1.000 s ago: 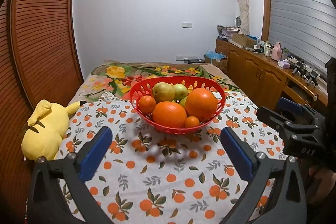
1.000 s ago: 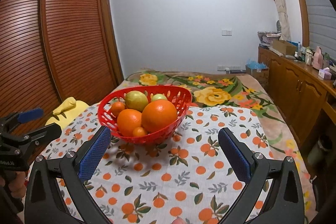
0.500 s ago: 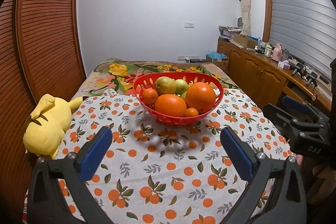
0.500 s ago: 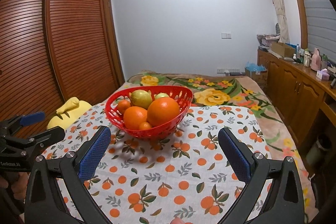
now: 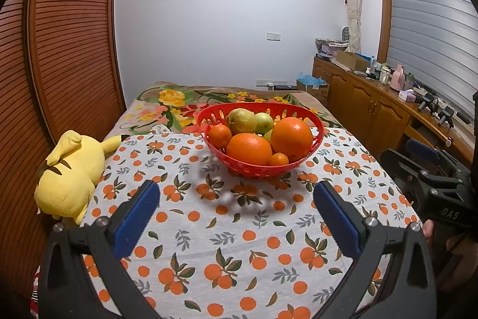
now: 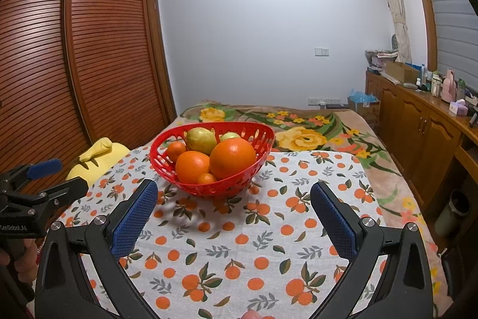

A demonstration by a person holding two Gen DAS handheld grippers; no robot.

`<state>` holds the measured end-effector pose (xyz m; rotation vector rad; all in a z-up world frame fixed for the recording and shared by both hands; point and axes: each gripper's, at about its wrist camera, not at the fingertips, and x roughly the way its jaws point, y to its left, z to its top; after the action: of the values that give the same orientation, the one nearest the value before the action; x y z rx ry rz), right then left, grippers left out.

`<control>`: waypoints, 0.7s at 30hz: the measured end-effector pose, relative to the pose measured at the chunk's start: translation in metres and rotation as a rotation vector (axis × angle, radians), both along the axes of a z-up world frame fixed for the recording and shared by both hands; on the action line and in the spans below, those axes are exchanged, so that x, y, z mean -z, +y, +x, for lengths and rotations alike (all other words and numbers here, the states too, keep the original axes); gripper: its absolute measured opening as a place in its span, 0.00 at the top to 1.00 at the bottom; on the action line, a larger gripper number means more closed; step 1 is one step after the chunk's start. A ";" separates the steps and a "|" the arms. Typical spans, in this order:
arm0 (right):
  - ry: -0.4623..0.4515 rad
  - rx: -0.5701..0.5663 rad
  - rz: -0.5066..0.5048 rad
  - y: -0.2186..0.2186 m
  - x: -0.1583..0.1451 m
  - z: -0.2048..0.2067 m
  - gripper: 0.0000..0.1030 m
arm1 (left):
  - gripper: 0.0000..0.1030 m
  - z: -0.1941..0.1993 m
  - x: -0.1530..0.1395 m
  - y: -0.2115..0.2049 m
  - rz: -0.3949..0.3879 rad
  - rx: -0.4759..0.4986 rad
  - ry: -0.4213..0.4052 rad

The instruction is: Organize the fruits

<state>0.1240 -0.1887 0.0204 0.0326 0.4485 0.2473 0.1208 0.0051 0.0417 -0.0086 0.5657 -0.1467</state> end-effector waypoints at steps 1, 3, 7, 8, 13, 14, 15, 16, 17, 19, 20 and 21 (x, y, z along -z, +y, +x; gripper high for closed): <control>-0.001 0.002 -0.001 0.000 0.000 0.000 0.00 | 0.00 0.000 0.000 0.000 0.000 -0.001 -0.001; -0.001 0.001 0.000 0.000 0.000 0.000 0.00 | 0.00 0.000 0.000 0.001 -0.002 0.002 0.000; -0.001 0.002 -0.001 0.000 0.000 0.000 0.00 | 0.00 0.000 0.000 0.001 -0.001 0.002 0.001; 0.000 0.001 -0.001 0.000 0.000 0.000 0.00 | 0.00 0.000 0.000 0.000 0.000 0.001 0.000; -0.001 0.002 0.000 0.000 0.000 0.000 0.00 | 0.00 0.000 0.000 0.000 0.000 0.002 -0.001; 0.000 0.001 0.000 0.000 0.000 0.000 0.00 | 0.00 0.000 0.000 0.000 -0.001 0.002 -0.001; -0.001 0.001 -0.001 0.000 0.000 0.000 0.00 | 0.00 0.000 0.000 0.001 0.000 0.003 -0.002; -0.002 0.002 -0.002 0.000 0.001 0.000 0.00 | 0.00 -0.001 -0.001 0.001 0.000 0.004 -0.003; -0.002 0.001 -0.001 0.000 0.000 -0.001 0.00 | 0.00 -0.001 -0.001 0.002 0.001 0.005 -0.003; -0.002 0.002 -0.001 0.000 0.000 -0.001 0.00 | 0.00 -0.001 -0.002 0.001 0.001 0.005 -0.003; -0.002 0.002 -0.001 0.000 0.000 -0.001 0.00 | 0.00 -0.001 -0.002 0.001 0.000 0.005 -0.003; -0.003 0.003 -0.002 0.000 0.000 -0.001 0.00 | 0.00 -0.001 -0.002 0.002 0.000 0.006 -0.003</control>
<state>0.1228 -0.1888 0.0201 0.0313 0.4456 0.2445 0.1195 0.0068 0.0436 -0.0072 0.5622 -0.1522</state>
